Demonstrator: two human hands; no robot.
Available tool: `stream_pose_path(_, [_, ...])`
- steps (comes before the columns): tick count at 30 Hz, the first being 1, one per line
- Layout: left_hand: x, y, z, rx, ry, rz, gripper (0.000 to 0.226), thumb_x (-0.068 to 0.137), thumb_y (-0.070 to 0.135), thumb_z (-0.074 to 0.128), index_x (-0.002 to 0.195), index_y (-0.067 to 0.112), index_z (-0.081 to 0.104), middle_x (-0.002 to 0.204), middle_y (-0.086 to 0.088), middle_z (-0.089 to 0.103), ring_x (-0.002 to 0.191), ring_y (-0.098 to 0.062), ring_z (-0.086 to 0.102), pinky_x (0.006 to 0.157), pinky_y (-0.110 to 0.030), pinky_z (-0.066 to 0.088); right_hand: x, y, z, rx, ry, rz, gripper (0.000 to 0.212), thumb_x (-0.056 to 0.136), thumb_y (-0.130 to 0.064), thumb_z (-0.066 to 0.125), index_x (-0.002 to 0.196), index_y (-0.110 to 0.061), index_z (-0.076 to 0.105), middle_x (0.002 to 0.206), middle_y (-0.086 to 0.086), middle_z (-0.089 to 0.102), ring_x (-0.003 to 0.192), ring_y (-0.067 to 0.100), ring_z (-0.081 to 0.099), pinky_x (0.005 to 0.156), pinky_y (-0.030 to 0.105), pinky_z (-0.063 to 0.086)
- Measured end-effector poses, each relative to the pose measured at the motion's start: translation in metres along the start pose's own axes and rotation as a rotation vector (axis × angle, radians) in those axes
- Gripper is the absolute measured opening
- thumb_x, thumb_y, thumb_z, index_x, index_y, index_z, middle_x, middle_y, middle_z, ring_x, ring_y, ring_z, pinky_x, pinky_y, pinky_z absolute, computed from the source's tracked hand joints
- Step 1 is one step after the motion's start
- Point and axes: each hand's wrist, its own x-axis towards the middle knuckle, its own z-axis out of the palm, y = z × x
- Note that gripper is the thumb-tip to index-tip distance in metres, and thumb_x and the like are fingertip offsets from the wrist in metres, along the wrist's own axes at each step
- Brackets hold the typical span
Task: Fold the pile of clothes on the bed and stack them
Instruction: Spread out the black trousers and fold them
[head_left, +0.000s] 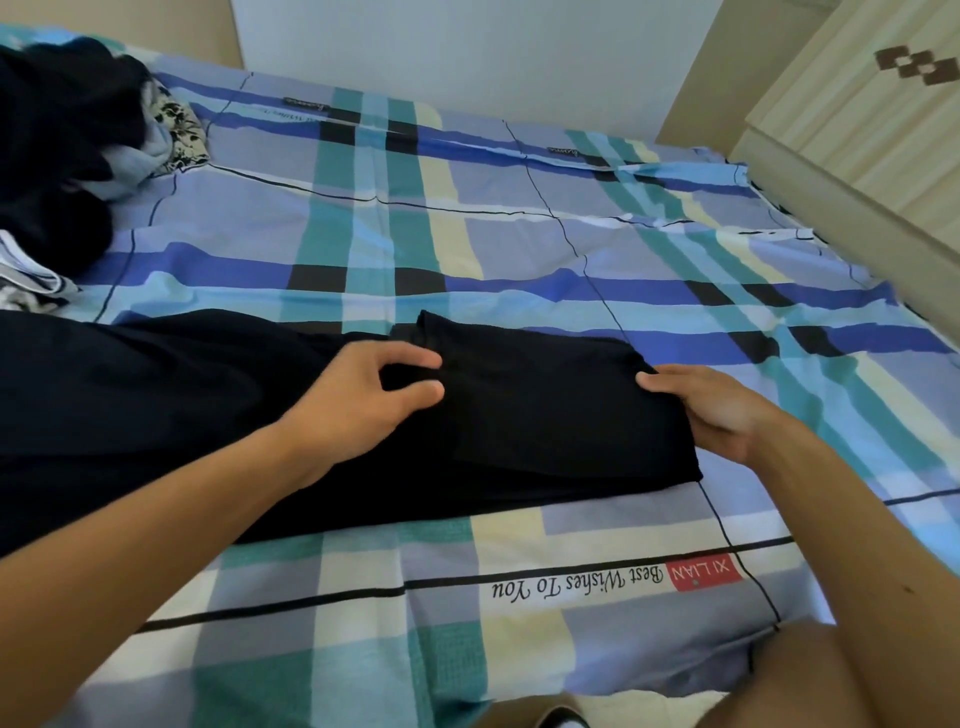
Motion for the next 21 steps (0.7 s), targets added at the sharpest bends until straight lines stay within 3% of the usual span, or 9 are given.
stream_pose_path(3, [-0.005, 0.000, -0.021, 0.064, 0.095, -0.005, 0.021, 0.090, 0.029, 0.072, 0.110, 0.027, 0.075, 0.111, 0.017, 0.069, 0.105, 0.006, 0.060, 0.097, -0.019, 0.041, 0.002, 0.004, 0.000, -0.142, 0.016, -0.024, 0.043, 0.089, -0.030, 0.074, 0.128, -0.021, 0.061, 0.118, 0.003, 0.072, 0.109, 0.022, 0.068, 0.090, 0.039, 0.054])
stream_pose_path(6, [-0.009, -0.011, -0.027, 0.201, 0.000, -0.130, 0.007, 0.088, 0.031, 0.074, 0.095, 0.029, 0.075, 0.102, 0.016, 0.069, 0.094, 0.002, 0.062, 0.084, -0.017, 0.043, 0.007, 0.010, 0.009, -0.275, 0.029, -0.004, 0.057, 0.084, -0.032, 0.079, 0.134, -0.024, 0.053, 0.123, 0.007, 0.066, 0.112, 0.025, 0.064, 0.095, 0.044, 0.054])
stream_pose_path(9, [-0.008, -0.023, -0.015, 0.291, -0.028, -0.212, 0.009, 0.086, 0.027, 0.077, 0.092, 0.026, 0.070, 0.091, 0.005, 0.068, 0.068, -0.006, 0.062, 0.063, -0.017, 0.049, 0.007, 0.005, 0.020, -0.202, 0.012, -0.007, 0.057, 0.087, -0.039, 0.074, 0.137, -0.020, 0.053, 0.127, 0.004, 0.064, 0.114, 0.023, 0.061, 0.097, 0.043, 0.052])
stream_pose_path(11, [-0.003, -0.027, -0.007, 0.348, -0.018, -0.199, 0.015, 0.085, 0.023, 0.077, 0.094, 0.025, 0.065, 0.089, 0.000, 0.066, 0.054, -0.008, 0.057, 0.048, -0.014, 0.041, 0.008, 0.002, 0.023, -0.127, 0.046, -0.021, 0.064, 0.086, -0.045, 0.073, 0.140, -0.019, 0.050, 0.133, 0.004, 0.061, 0.119, 0.024, 0.058, 0.104, 0.047, 0.047])
stream_pose_path(12, [-0.001, -0.028, -0.006, 0.375, -0.017, -0.192, 0.018, 0.085, 0.023, 0.077, 0.095, 0.025, 0.063, 0.092, -0.001, 0.065, 0.054, -0.008, 0.056, 0.048, -0.015, 0.040, 0.011, 0.002, 0.025, -0.102, 0.063, -0.021, 0.067, 0.086, -0.042, 0.074, 0.143, -0.018, 0.048, 0.134, 0.006, 0.059, 0.120, 0.027, 0.057, 0.106, 0.048, 0.046])
stream_pose_path(15, [-0.003, -0.026, -0.007, 0.491, -0.028, -0.191, 0.035, 0.082, 0.031, 0.076, 0.108, 0.027, 0.053, 0.107, -0.001, 0.061, 0.075, -0.016, 0.060, 0.067, -0.028, 0.048, 0.012, 0.002, 0.033, -0.149, 0.059, -0.025, 0.063, 0.088, -0.022, 0.074, 0.144, -0.017, 0.044, 0.126, 0.013, 0.059, 0.112, 0.033, 0.060, 0.099, 0.048, 0.049])
stream_pose_path(17, [-0.009, -0.026, -0.007, 0.683, 0.046, -0.146, 0.057, 0.080, 0.042, 0.075, 0.125, 0.027, 0.044, 0.122, 0.001, 0.049, 0.097, -0.023, 0.057, 0.080, -0.037, 0.049, 0.015, 0.000, 0.037, -0.188, 0.060, -0.055, 0.057, 0.089, -0.017, 0.073, 0.139, -0.022, 0.047, 0.118, 0.014, 0.060, 0.101, 0.032, 0.063, 0.087, 0.047, 0.052])
stream_pose_path(19, [-0.015, -0.028, -0.003, 0.856, 0.153, 0.006, 0.074, 0.079, 0.049, 0.072, 0.139, 0.024, 0.035, 0.139, -0.004, 0.032, 0.120, -0.029, 0.044, 0.093, -0.041, 0.046, 0.010, -0.007, 0.035, -0.178, 0.068, -0.104, 0.048, 0.088, -0.014, 0.073, 0.128, -0.028, 0.052, 0.107, 0.011, 0.064, 0.089, 0.030, 0.068, 0.073, 0.041, 0.052])
stream_pose_path(21, [-0.018, -0.033, 0.003, 0.914, 0.125, 0.157, 0.079, 0.084, 0.050, 0.063, 0.150, 0.023, 0.028, 0.158, -0.008, 0.016, 0.141, -0.034, 0.024, 0.110, -0.047, 0.035, 0.012, -0.007, 0.023, -0.174, 0.094, -0.098, 0.043, 0.081, -0.009, 0.077, 0.111, -0.033, 0.059, 0.092, 0.004, 0.070, 0.069, 0.023, 0.074, 0.065, 0.035, 0.054])
